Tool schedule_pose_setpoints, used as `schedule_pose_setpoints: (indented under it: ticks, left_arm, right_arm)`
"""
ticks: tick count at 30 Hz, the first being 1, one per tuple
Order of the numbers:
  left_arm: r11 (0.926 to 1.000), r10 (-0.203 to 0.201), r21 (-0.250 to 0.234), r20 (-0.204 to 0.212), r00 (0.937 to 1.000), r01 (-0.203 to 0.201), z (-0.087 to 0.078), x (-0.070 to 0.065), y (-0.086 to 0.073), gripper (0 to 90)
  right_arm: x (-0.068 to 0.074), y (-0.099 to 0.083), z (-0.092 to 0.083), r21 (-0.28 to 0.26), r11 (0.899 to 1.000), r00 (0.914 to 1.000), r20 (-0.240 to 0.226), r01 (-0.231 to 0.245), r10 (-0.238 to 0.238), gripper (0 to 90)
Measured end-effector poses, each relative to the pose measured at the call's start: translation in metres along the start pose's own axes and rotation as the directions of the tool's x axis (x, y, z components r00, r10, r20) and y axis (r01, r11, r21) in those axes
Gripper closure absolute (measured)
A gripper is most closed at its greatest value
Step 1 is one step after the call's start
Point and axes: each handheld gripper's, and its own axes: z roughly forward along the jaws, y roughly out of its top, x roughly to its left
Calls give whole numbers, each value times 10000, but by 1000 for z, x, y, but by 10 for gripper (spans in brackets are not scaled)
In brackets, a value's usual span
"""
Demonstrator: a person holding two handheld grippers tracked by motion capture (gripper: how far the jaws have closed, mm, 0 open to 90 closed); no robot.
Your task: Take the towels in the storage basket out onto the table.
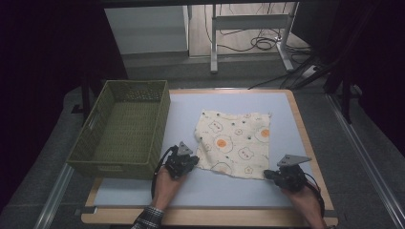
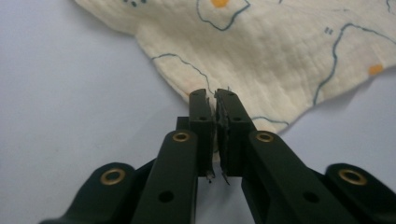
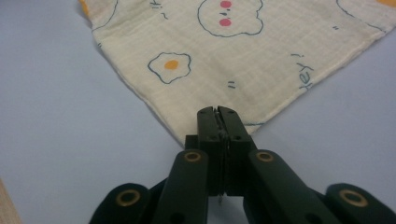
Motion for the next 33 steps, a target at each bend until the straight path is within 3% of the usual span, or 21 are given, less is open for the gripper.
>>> schedule_pose_setpoints:
  ticks: [8, 16, 27, 30, 31, 33]
  left_arm:
    - [9998, 171, 110, -44, 9998, -171, -20, -12, -9, 868]
    - [9993, 370, 103, 198, 9991, -372, -42, -31, -24, 867]
    - [9988, 371, 274, 1014, 9942, -400, -65, -55, -55, 858]
    - [9996, 286, -63, 954, 9950, -281, -68, -51, -53, 724]
    - [9997, 208, -124, 854, 9961, -198, -68, -46, -49, 654]
    - [9998, 198, -75, 927, 9955, -192, -66, -43, -46, 637]
  right_arm:
    - [2, -4, -11, -57, 9999, 9999, 42, 138, -137, 898]
    - [10, -21, -30, -184, 9998, 9997, -227, 33, -37, 898]
    - [29, -44, -47, -180, 9998, 9981, -616, -43, 32, 896]
    - [30, -44, -49, -237, 9997, 9983, -579, 62, -75, 874]
    - [26, -41, -49, -305, 9995, 9988, -494, 30, -45, 813]
    - [23, -39, -49, -326, 9995, 9984, -561, -28, 10, 773]
